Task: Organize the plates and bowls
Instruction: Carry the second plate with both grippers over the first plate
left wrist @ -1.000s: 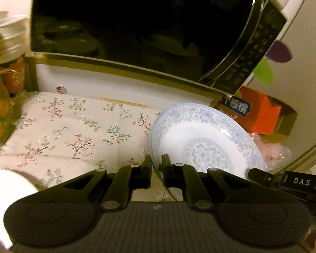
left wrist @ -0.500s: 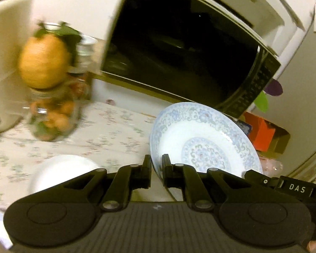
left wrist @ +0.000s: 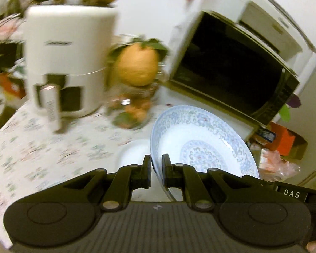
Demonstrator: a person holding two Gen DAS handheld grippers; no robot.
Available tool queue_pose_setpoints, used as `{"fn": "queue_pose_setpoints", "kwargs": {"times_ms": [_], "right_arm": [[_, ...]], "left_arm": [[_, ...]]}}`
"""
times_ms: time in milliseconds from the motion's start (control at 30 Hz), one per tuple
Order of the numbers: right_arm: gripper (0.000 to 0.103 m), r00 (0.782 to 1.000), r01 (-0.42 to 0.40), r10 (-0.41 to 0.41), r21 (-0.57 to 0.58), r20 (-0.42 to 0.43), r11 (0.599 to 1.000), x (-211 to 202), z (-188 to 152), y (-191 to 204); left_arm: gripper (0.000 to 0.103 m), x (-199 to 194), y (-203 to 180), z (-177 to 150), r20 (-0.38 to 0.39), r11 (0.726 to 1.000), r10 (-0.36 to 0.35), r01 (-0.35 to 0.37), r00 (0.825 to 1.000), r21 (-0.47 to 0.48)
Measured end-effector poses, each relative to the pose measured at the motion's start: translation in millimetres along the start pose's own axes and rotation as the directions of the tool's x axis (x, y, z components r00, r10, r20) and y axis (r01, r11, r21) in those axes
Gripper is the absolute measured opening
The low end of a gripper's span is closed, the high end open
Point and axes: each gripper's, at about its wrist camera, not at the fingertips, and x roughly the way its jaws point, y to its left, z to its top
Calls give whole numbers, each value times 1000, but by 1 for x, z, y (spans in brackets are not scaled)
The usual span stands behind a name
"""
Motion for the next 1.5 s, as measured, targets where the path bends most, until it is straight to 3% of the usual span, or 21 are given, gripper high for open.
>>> {"fn": "queue_pose_setpoints", "kwargs": {"times_ms": [267,600,1167,1500], "right_arm": [[13,993,-66,57,-86,-99,994,15,-47,58],[14,979,-100,72,-140,-192,985,31,-88,93],[15,961,-87,25,-217,-274,972,57,-123,115],[15,952,-80,6,-229,-307,970,69,-133,119]], "left_arm": [[8,-39,61,-20,34,998,63,-61,997,-34],[7,-43,107,-37,11,993,100,-99,995,-64],[7,-28,144,-64,-89,987,140,-146,986,-64],[7,-23,148,-68,-108,983,168,-175,980,-61]]}}
